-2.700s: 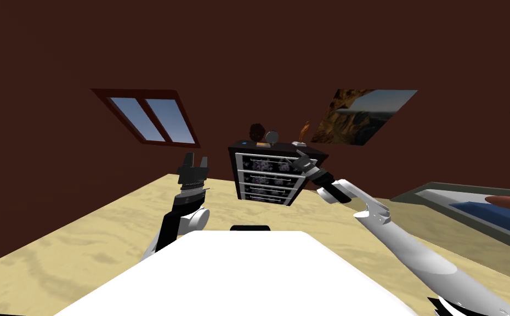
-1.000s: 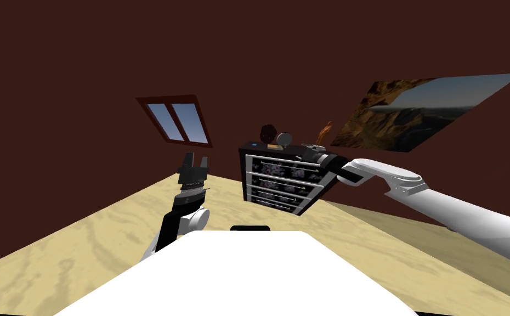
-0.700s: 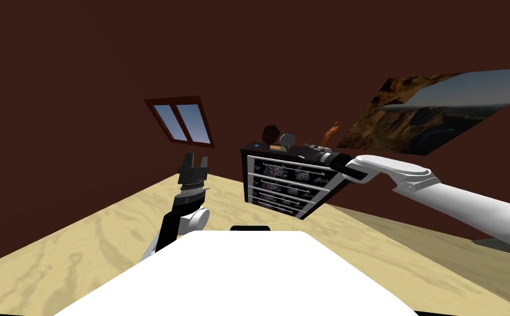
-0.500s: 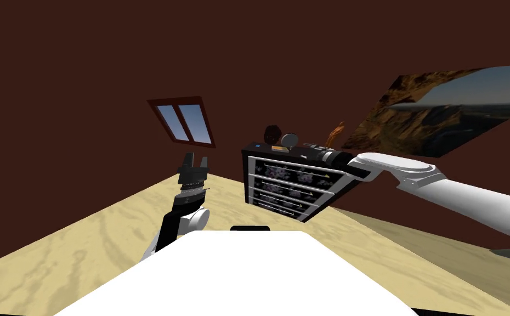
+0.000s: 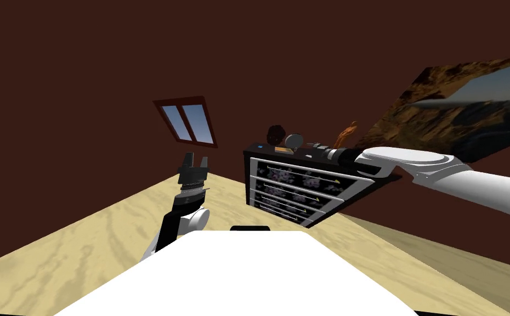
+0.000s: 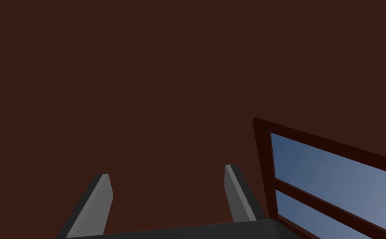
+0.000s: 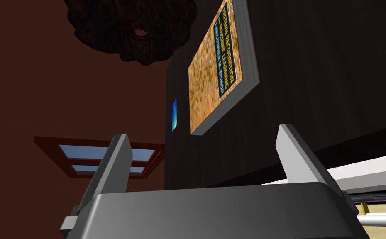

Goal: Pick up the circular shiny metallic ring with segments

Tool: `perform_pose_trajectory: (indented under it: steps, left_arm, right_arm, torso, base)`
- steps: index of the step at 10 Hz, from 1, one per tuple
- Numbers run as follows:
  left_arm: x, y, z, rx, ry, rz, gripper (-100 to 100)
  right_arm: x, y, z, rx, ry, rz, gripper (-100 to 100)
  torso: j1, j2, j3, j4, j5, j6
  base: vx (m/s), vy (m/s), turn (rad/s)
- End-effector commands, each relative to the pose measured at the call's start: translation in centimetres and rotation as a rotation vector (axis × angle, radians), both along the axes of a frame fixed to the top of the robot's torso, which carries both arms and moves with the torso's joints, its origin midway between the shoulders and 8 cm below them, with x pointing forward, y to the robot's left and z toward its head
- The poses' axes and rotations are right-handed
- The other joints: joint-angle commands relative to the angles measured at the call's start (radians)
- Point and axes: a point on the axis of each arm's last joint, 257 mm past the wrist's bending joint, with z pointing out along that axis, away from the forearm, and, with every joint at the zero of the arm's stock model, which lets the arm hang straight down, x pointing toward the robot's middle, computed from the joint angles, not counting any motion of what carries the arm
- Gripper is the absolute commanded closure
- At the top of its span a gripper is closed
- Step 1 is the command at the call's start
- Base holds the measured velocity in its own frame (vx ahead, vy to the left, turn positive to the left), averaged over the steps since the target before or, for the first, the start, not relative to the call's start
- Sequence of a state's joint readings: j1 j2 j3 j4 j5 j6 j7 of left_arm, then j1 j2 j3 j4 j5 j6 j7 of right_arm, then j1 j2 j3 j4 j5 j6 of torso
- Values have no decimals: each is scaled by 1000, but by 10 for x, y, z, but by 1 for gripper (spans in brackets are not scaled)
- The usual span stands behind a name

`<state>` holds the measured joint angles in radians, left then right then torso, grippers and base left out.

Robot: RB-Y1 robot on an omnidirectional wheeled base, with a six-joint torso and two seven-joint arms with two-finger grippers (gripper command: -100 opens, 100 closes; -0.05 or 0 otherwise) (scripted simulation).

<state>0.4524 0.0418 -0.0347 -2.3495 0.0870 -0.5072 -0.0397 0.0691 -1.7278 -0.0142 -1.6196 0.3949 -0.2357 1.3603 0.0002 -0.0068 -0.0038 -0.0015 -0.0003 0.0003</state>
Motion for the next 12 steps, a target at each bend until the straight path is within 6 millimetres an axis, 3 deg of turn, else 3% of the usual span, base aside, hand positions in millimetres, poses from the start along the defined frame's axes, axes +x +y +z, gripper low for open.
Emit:
perform_pose_trajectory:
  steps: [1, 3, 4, 5, 6, 8, 9, 12]
  left_arm:
    - [0, 0, 0, 0, 0, 0, 0]
    - [0, 0, 0, 0, 0, 0, 0]
    - [0, 0, 0, 0, 0, 0, 0]
    - [0, 0, 0, 0, 0, 0, 0]
    - [0, 0, 0, 0, 0, 0, 0]
    - [0, 0, 0, 0, 0, 0, 0]
    - [0, 0, 0, 0, 0, 0, 0]
    - [0, 0, 0, 0, 0, 0, 0]
  right_arm:
    - [0, -6, 4, -57, 11, -4, -100]
    - [-4, -34, -3, -195, 64, -24, -100]
    - [-4, -36, 2, -214, 63, -29, -100]
    - [-7, -51, -1, -278, 93, -39, -100]
    - [-5, -48, 7, -280, 79, -36, -100]
    - [-16, -76, -6, -384, 157, -55, -100]
    - [-14, -71, -3, -313, 144, -56, -100]
    - [-15, -75, -5, -363, 154, -57, -100]
  torso:
    - [0, 0, 0, 0, 0, 0]
    - [-1, -1, -1, 0, 0, 0]
    - [-1, -4, -2, -1, 0, 0]
    - [0, -3, -2, -1, 0, 0]
    - [0, -2, -2, -1, 0, 0]
    - [-1, -1, -1, 0, 0, 0]
    - [0, -2, -2, -1, 0, 0]
    - [0, 5, 3, 1, 0, 1]
  base:
    - [104, -19, 61]
    - [140, -15, 142]
    - [129, 1, 48]
    - [124, -4, 79]
    - [94, -15, 57]
    - [123, -19, 112]
    - [100, -17, 41]
    - [14, -5, -6]
